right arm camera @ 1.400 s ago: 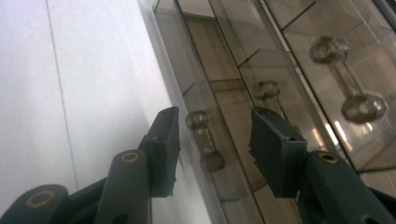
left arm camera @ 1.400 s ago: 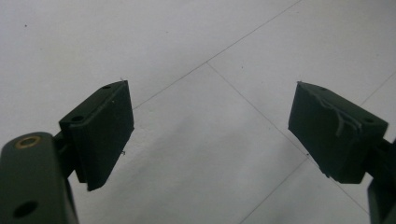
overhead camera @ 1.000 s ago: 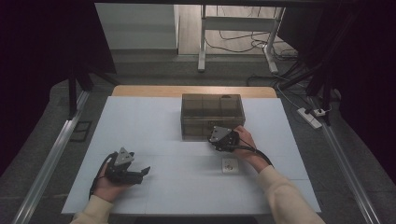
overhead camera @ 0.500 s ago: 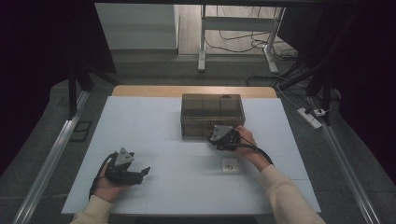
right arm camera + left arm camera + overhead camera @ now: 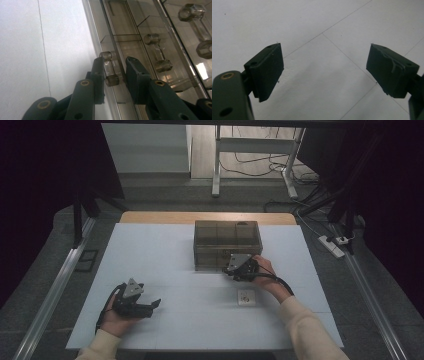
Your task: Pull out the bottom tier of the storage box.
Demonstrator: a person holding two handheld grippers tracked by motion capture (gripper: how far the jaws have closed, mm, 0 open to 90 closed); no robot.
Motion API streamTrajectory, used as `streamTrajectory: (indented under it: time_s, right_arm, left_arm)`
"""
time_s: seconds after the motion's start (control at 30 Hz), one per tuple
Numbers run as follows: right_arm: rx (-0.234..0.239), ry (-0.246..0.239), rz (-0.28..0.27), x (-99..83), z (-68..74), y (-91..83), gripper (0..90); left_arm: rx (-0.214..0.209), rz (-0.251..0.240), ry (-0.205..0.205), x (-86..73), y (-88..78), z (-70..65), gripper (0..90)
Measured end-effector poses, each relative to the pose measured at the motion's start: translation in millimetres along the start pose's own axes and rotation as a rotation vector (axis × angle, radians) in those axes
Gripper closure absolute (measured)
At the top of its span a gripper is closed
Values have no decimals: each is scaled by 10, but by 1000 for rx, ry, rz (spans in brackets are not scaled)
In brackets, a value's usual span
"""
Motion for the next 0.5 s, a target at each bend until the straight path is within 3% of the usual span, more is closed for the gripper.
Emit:
streamTrajectory:
  time_s: [0.2,0.5]
  right_arm:
    - [18,-17,-4,1,7,-24,693]
    - [40,-2,-2,8,3,-64,709]
  left_arm:
    - [0,2,2,-2,1,-1,146]
    - [1,1,1,-3,-3,0,146]
Point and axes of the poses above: each handheld gripper's, and its own axes: y roughly forward along the jaws, x roughly out of its top, z roughly to its left, the point moved 5 cm from there along y, roughly forward along the jaws, and after that the axes turned 11 degrees about -x, right-handed, at the moved point
